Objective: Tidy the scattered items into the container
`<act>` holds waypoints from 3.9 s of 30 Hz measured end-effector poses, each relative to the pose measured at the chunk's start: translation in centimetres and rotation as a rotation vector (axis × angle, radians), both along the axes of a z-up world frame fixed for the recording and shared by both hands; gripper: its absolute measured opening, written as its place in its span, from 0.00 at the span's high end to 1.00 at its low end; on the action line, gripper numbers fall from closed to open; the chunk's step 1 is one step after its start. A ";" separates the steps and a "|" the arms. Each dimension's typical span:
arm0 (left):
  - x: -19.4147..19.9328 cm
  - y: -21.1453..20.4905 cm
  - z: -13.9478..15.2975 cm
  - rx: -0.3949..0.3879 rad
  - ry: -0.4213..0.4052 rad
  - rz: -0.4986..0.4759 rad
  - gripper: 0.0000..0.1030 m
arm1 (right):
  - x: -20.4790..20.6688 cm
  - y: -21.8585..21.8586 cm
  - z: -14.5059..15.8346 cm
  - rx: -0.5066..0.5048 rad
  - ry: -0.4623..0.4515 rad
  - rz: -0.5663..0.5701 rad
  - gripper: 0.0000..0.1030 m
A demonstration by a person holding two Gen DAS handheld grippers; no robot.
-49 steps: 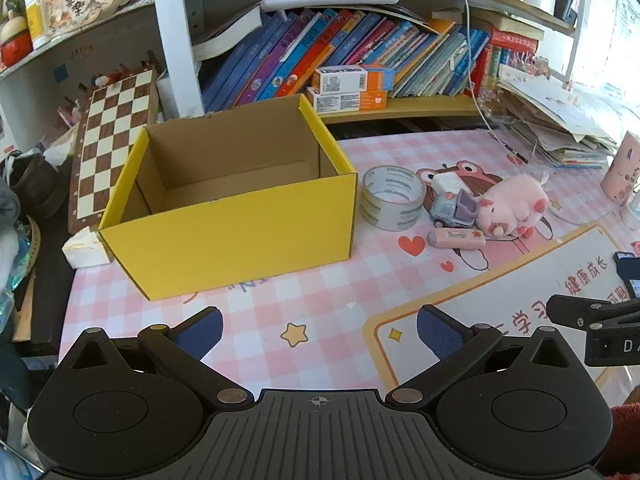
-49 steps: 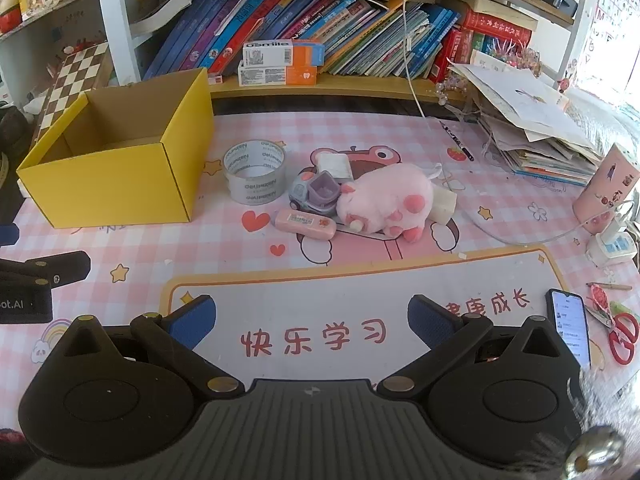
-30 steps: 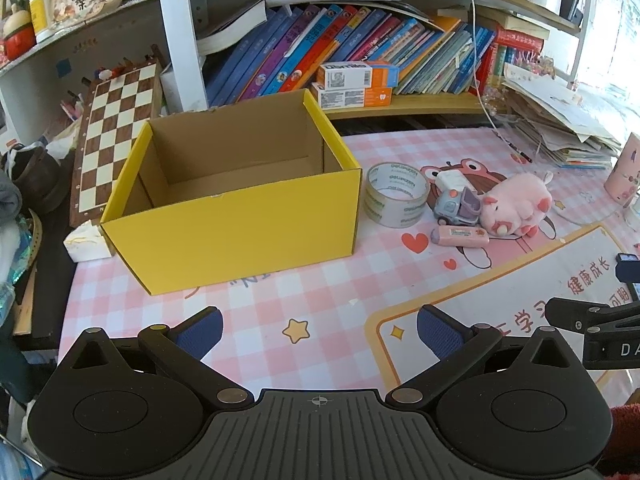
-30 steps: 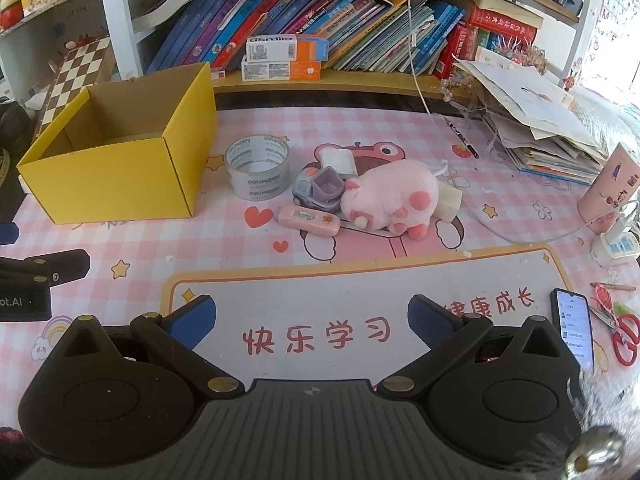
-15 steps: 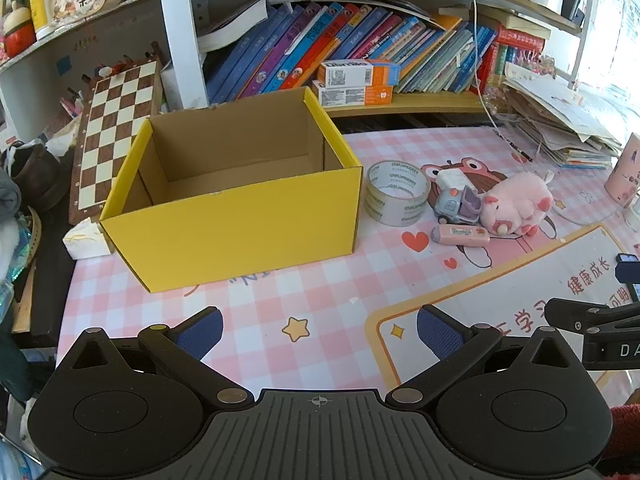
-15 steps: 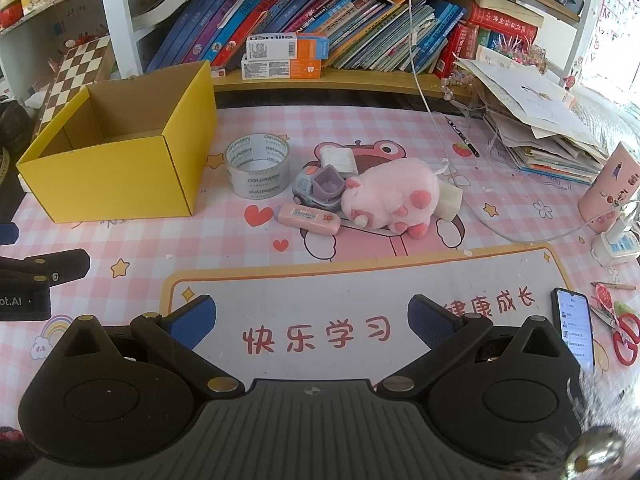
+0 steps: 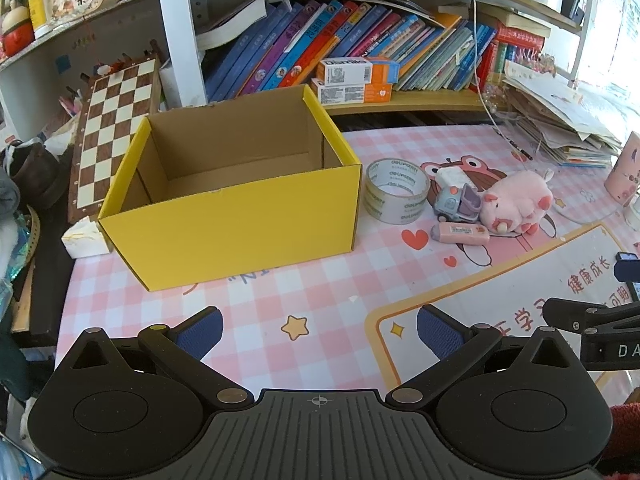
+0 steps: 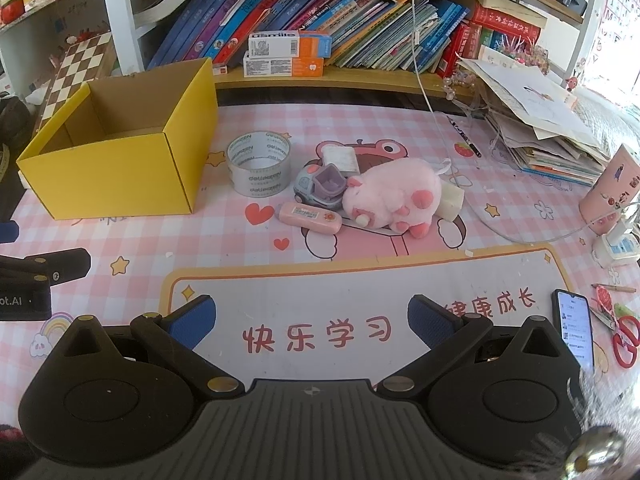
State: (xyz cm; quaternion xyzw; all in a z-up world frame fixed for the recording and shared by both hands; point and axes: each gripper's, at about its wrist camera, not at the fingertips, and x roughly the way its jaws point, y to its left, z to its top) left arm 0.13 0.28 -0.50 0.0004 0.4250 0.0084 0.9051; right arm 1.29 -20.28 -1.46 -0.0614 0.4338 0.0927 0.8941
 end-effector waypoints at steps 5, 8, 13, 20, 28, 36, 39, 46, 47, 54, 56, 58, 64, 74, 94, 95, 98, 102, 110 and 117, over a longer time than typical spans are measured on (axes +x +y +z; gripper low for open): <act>0.0 -0.2 0.0 -0.009 0.002 -0.021 0.00 | 0.0 0.2 0.1 -0.005 -0.005 0.007 0.00; -0.1 -0.4 0.0 -0.004 -0.003 -0.027 0.00 | 0.0 0.3 0.1 -0.007 -0.005 0.011 0.00; 0.0 -0.4 0.0 -0.003 0.001 -0.024 0.00 | 0.1 0.2 0.2 -0.009 -0.001 0.013 0.00; 0.1 -0.2 -0.1 -0.006 0.008 -0.021 0.00 | 0.2 0.2 0.2 -0.008 0.002 0.011 0.00; 0.2 0.0 -0.2 -0.010 0.011 -0.012 0.00 | 0.2 0.4 0.0 -0.010 0.005 0.018 0.00; 0.2 0.0 -0.2 -0.008 0.014 -0.010 0.00 | 0.2 0.5 0.0 -0.008 0.006 0.017 0.00; 0.3 0.1 -0.2 -0.008 0.014 -0.011 0.00 | 0.2 0.5 0.0 -0.007 0.006 0.015 0.00; 0.3 0.0 -0.2 -0.009 0.013 -0.010 0.00 | 0.2 0.4 0.0 -0.006 0.006 0.013 0.00; 0.3 0.0 -0.2 -0.010 0.013 -0.010 0.00 | 0.2 0.4 0.0 -0.006 0.006 0.012 0.00; 0.1 0.0 -0.1 -0.012 0.007 -0.016 0.00 | -0.2 0.4 0.1 -0.009 0.003 0.005 0.00; 0.0 0.0 -0.1 -0.014 0.004 -0.018 0.00 | -0.2 0.3 0.1 -0.009 0.003 0.001 0.00; 0.0 0.1 -0.1 -0.015 0.005 -0.016 0.00 | -0.2 0.2 0.1 -0.007 0.006 -0.004 0.00; 0.1 0.4 -0.2 -0.023 0.016 -0.001 0.00 | 0.1 0.5 0.0 -0.013 0.012 0.009 0.00; -0.2 0.3 -0.5 -0.037 0.033 0.037 0.00 | 0.7 0.5 -0.3 -0.018 0.030 0.041 0.00; 0.4 -2.4 0.2 -0.095 0.049 0.112 0.00 | 2.9 -3.1 0.4 0.062 0.032 0.141 0.00; 0.4 -2.4 0.5 -0.095 0.034 0.119 0.00 | 3.0 -3.2 0.5 0.070 0.027 0.142 0.00; 0.5 -2.3 1.2 -0.120 -0.006 0.127 0.01 | 3.5 -3.6 0.7 0.086 0.017 0.146 0.00; 1.2 -2.6 1.2 -0.128 -0.008 0.125 0.01 | 4.1 -4.3 0.7 0.105 0.002 0.134 0.02; 3.0 -3.2 0.3 -0.099 0.031 0.140 0.00 | 5.2 -5.9 1.0 0.108 -0.052 0.118 0.03; 3.3 -3.9 0.2 -0.079 -0.014 0.149 0.00 | 6.2 -6.5 0.1 0.053 -0.053 0.110 0.07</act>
